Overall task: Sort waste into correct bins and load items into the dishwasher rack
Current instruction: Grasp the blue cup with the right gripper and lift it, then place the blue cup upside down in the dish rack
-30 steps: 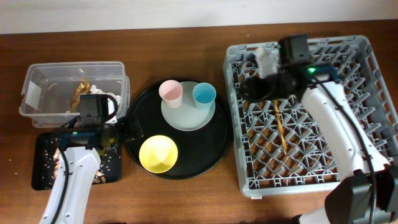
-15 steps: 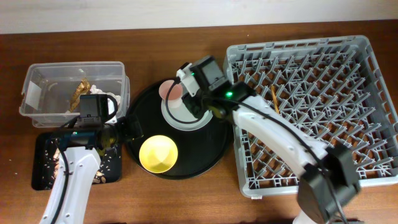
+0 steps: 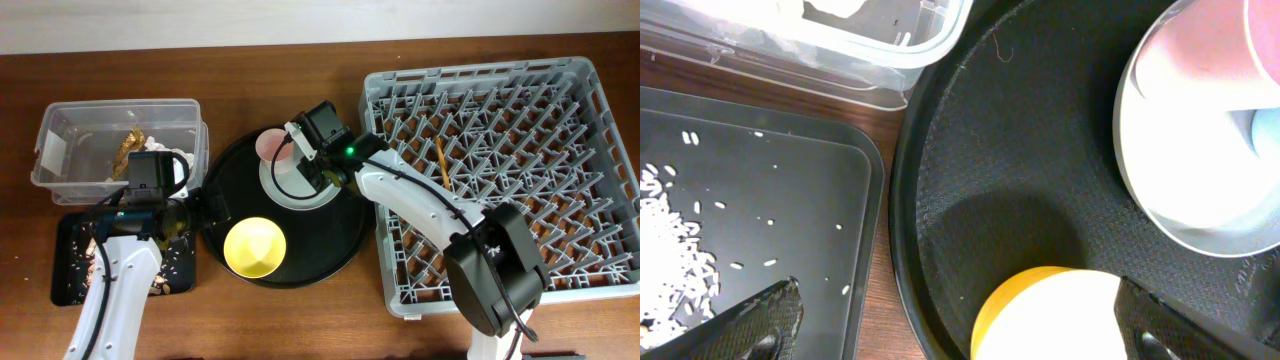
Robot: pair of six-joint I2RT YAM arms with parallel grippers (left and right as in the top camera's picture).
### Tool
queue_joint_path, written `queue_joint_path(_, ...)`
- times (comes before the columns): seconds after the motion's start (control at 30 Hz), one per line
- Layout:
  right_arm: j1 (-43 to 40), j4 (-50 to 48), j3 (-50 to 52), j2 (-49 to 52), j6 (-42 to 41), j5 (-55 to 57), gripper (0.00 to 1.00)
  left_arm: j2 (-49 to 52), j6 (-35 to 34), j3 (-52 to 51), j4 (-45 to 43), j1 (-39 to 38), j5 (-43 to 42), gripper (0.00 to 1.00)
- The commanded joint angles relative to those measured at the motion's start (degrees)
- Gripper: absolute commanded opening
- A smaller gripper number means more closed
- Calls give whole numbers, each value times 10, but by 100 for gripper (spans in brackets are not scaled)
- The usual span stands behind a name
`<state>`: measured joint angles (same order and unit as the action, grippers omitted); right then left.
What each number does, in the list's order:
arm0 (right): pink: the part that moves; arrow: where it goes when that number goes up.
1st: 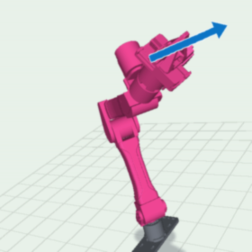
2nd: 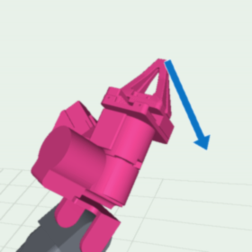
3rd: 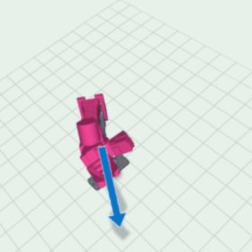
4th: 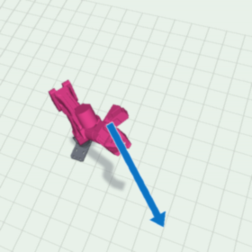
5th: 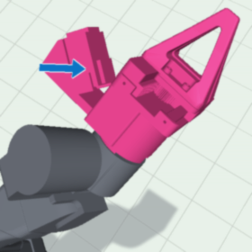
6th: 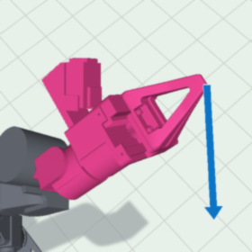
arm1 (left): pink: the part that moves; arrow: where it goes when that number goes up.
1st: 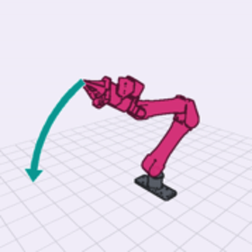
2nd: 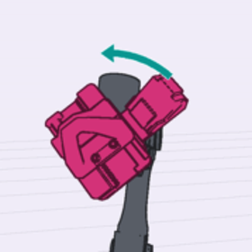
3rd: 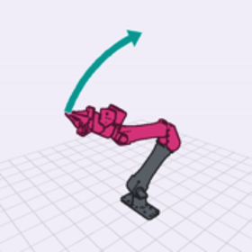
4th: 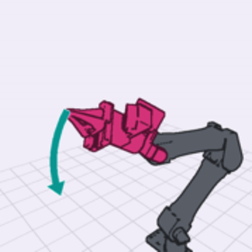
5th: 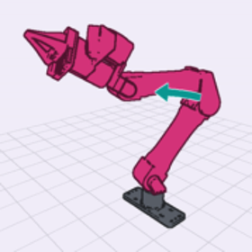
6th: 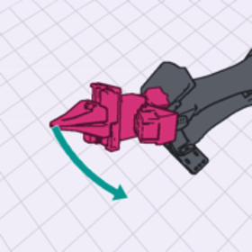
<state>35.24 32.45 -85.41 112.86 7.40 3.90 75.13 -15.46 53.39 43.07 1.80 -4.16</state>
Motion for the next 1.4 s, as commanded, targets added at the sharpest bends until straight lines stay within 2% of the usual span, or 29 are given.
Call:
queue_joint_path(0.0, 0, 5, -7, 3, -2, 13, 20, 0, 0, 8, -1, 2, -6, 99)
queue_joint_path(0.23, 0, 23, -6, 3, -2, 13, 18, 0, 0, 8, -1, 2, -6, 99)
queue_joint_path(0.27, 0, 23, -7, 3, -2, 13, 17, 0, 0, 8, -1, 2, -6, 99)
queue_joint_path(0.3, 0, 22, -7, 3, -2, 13, 6, 0, 0, 8, -1, 2, -6, 99)
queue_joint_path(0.47, 0, 21, -20, -5, -8, 6, 4, 0, 0, 8, -1, 2, -6, 99)
queue_joint_path(0.57, -1, 43, -58, -33, -8, -24, 5, 0, 0, 8, -1, 2, -6, 99)
queue_joint_path(0.67, -14, 115, -146, -78, -7, -76, 4, 0, 0, 8, -1, 2, -6, 99)
queue_joint_path(0.73, -45, 162, -201, -103, -7, -128, 4, 0, 0, 8, -1, 2, -6, 99)
queue_joint_path(0.83, -117, 195, -228, -120, -5, -243, 4, 0, 0, 8, -1, 2, -6, 99)
queue_joint_path(0.97, -245, 219, -212, -104, 28, -516, 4, 0, 1, 8, -1, 2, -6, 99)
queue_joint_path(1.07, -316, 222, -181, -78, 62, -664, 4, 0, 0, 8, -1, 2, -6, 99)
queue_joint_path(1.27, -395, 220, -113, 5, 167, -900, 4, 0, 0, 8, -1, 2, -6, 99)
queue_joint_path(1.37, -406, 216, -105, 59, 179, -928, 4, 0, 0, 8, -1, 2, -6, 99)
